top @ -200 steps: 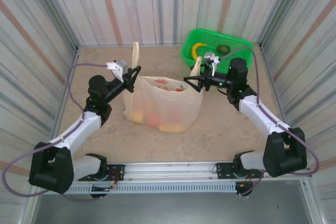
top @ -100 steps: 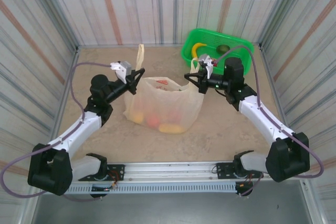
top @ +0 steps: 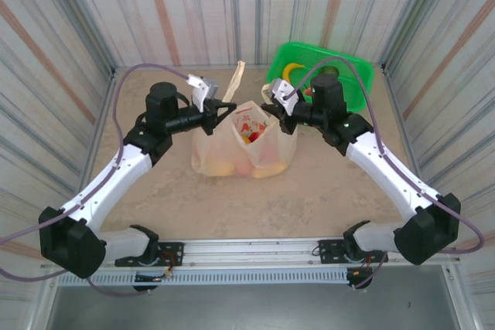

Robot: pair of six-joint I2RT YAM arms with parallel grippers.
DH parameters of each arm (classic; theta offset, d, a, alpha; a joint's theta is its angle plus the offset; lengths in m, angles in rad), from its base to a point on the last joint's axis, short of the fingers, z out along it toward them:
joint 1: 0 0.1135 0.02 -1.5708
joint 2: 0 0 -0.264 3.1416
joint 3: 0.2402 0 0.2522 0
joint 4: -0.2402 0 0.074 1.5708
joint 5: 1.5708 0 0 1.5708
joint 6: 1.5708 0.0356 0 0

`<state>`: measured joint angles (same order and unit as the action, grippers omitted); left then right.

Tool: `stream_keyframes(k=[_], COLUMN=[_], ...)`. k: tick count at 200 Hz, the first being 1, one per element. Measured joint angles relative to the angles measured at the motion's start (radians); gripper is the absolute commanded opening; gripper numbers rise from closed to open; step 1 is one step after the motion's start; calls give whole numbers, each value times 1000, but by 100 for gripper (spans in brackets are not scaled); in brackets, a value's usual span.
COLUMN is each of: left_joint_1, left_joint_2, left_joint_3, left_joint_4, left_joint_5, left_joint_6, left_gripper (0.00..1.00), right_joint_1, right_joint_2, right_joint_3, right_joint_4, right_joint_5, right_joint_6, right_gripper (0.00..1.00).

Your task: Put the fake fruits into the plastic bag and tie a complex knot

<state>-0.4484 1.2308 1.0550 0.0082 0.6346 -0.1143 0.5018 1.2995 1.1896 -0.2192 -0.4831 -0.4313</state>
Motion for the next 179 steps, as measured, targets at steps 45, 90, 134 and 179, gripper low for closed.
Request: stream_keyframes(k=[45, 90, 134, 179], left_joint_1=[15, 18, 18, 18], left_joint_2=[-16, -16, -18, -20], left_joint_3=[-100, -120, -136, -139], left_joint_4=[22, 68, 98, 102], left_joint_5=[-34, -27, -24, 7], left_joint_6=[-35, -49, -48, -48], left_gripper=[0, 0, 0, 0], right_joint_1=[-87, -134, -175, -178], right_joint_2=[-3, -40, -46, -16], right_joint_3=[-72, -214, -277, -277], right_joint_4=[53, 164, 320, 416], right_joint_5=[-99, -248, -362, -380], right_joint_6=[64, 146, 224, 269], right_gripper=[17, 30, 31, 16])
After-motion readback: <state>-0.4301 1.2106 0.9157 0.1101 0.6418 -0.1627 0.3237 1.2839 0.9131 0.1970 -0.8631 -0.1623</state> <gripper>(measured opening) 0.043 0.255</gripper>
